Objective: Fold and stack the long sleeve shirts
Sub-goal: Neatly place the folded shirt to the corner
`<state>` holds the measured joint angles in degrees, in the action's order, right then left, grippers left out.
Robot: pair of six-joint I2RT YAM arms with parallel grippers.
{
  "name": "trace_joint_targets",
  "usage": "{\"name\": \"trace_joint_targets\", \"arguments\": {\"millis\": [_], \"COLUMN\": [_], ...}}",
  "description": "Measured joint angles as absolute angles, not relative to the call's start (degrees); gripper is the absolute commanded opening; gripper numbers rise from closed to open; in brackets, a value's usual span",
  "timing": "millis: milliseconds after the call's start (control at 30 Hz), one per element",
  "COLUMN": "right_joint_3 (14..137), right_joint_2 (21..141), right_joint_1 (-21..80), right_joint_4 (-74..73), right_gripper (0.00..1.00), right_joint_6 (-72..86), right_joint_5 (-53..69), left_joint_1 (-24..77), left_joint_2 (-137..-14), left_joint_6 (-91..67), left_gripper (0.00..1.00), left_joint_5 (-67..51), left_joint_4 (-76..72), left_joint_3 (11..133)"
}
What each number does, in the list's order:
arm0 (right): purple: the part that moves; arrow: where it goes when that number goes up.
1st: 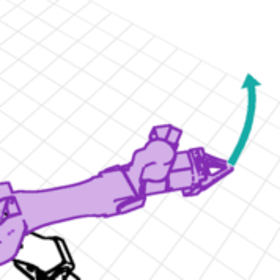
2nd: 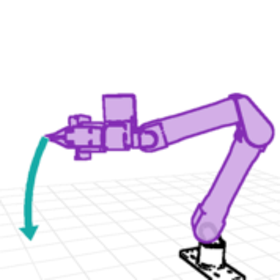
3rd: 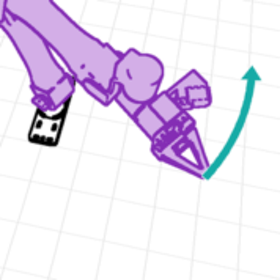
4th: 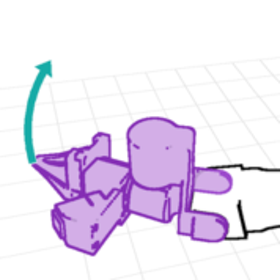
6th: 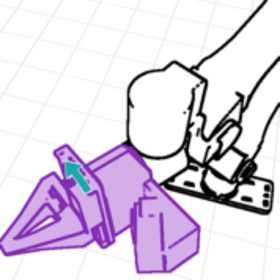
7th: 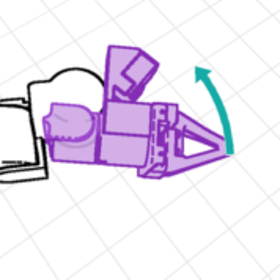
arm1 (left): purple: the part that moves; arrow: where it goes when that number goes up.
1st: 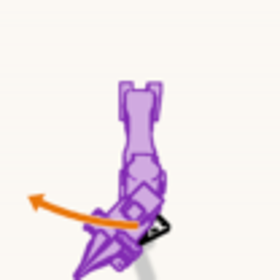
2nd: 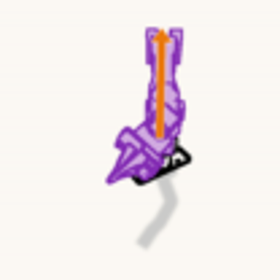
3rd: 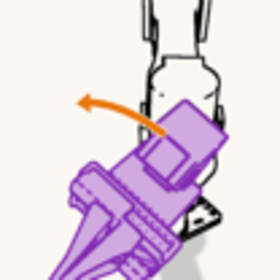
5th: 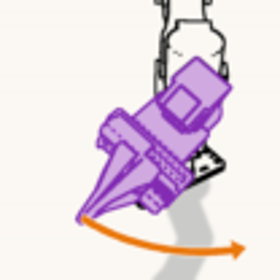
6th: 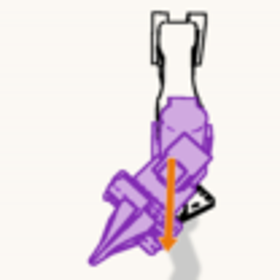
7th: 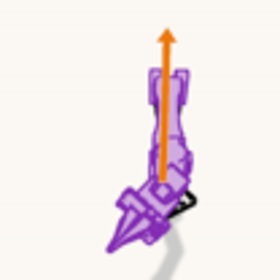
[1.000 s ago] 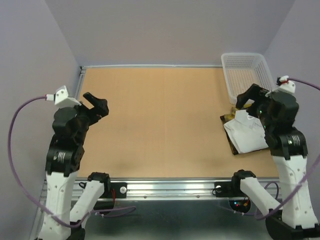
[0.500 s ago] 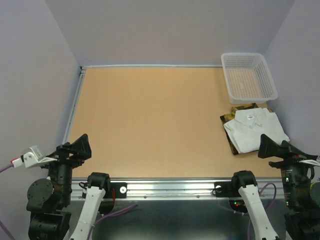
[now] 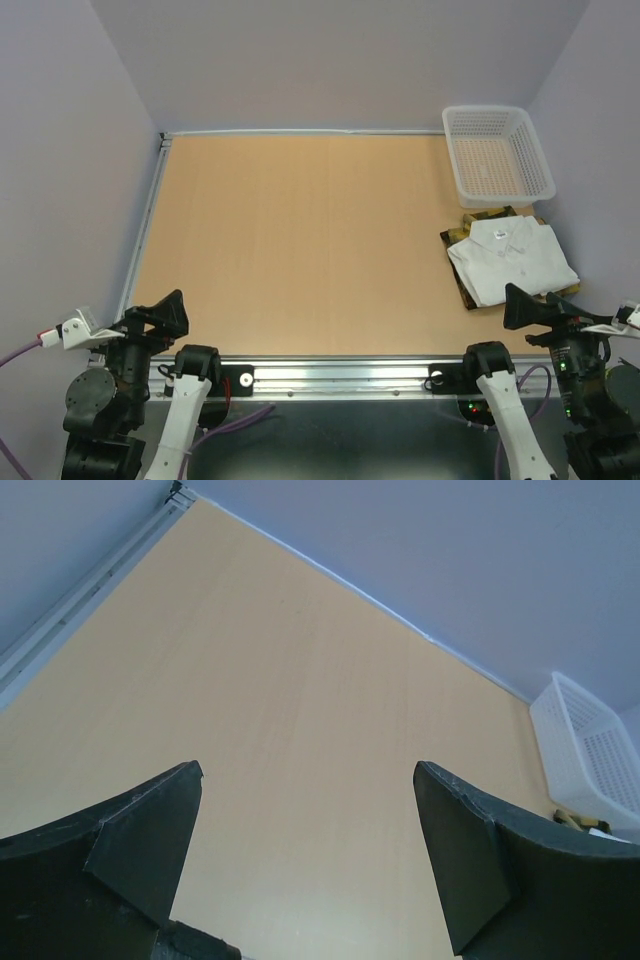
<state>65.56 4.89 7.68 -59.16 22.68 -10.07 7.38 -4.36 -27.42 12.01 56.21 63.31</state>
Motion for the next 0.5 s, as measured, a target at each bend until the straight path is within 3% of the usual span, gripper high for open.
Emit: {"name": "trace_joint_targets", "arguments": {"millis": [500], "right_joint_3": [65.67], "right_joint_2": [4.89], "right_joint_1": [9.52], "right_joint_4": [-59.57], "right_gripper": [1.0], "right_joint_6": [22.26], "right_joint_5": [-10.28], "left_joint_1": [7.38], "left_joint_2": [-4.27], "left_joint_6": [-24.58], "left_gripper": [0.99], "left_joint_5": [11.77], "left_joint_4": [58.0], "left_joint_3": [63.51]}}
